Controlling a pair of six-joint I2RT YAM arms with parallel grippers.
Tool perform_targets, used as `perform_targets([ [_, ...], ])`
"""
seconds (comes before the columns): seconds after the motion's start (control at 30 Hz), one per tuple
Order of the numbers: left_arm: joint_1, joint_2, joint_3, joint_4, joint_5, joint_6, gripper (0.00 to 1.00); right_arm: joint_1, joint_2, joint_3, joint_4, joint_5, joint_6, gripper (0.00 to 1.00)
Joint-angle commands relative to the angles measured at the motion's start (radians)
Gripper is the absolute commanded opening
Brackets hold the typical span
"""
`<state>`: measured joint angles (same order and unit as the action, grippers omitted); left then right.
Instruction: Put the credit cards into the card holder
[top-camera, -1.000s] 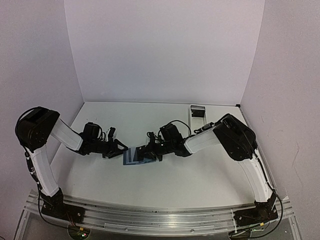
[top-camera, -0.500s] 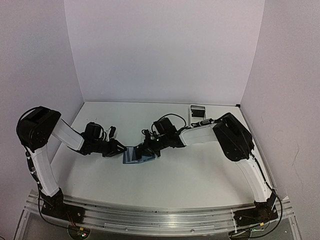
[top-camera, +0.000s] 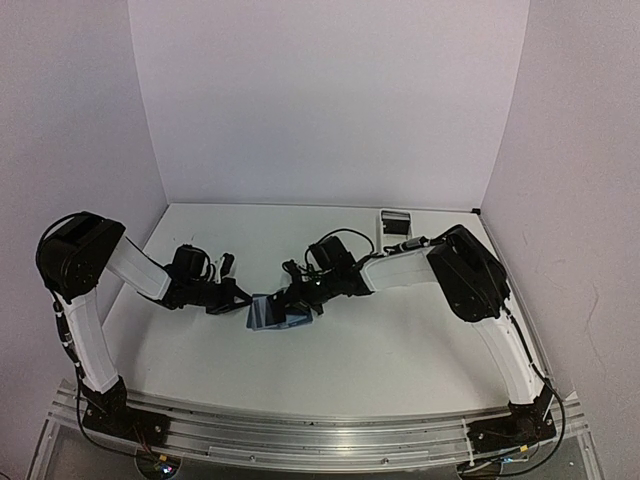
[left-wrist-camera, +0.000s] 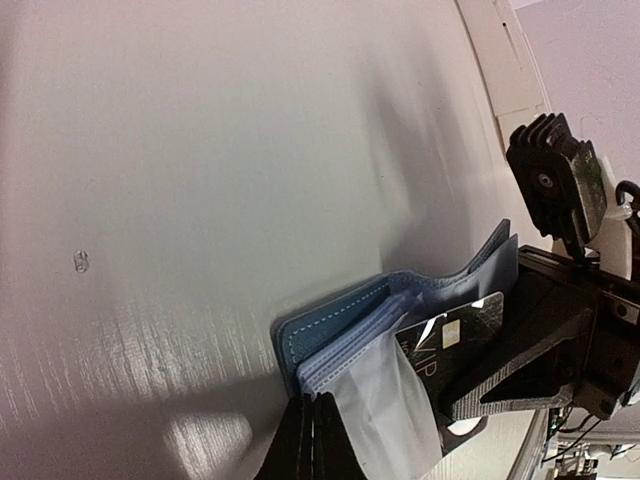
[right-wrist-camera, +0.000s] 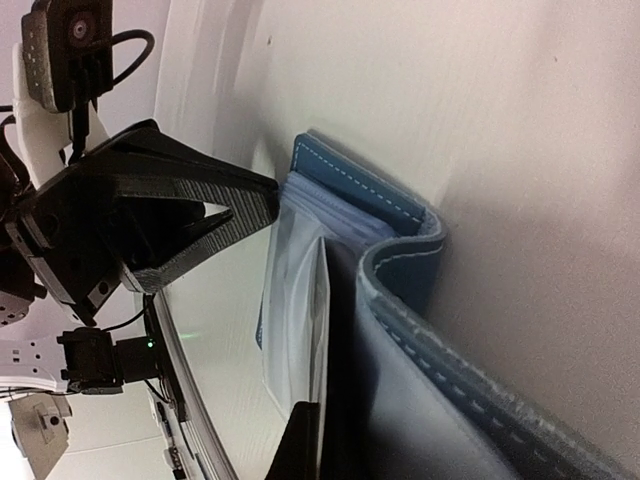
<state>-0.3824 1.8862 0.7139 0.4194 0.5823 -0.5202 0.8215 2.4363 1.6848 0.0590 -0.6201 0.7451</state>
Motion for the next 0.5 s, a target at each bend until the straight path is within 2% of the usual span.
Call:
perform_targets([
  [0.0,-0.052,0.047,-0.023,-0.111,0.043,-0.025,0.0,0.042,0.063,-0.039,-0.156,-0.02,0.087,0.0],
  [0.23,-0.05,0.032,-0.014,-0.105,0.042,-0.035,0.0,0.015,0.047,-0.063,-0.161,-0.04,0.161,0.0],
  [0.47,-0.05,0.037,0.011,-0.113,0.026,0.036,0.0,0.0,0.004,-0.14,-0.2,-0.05,0.293,0.0],
])
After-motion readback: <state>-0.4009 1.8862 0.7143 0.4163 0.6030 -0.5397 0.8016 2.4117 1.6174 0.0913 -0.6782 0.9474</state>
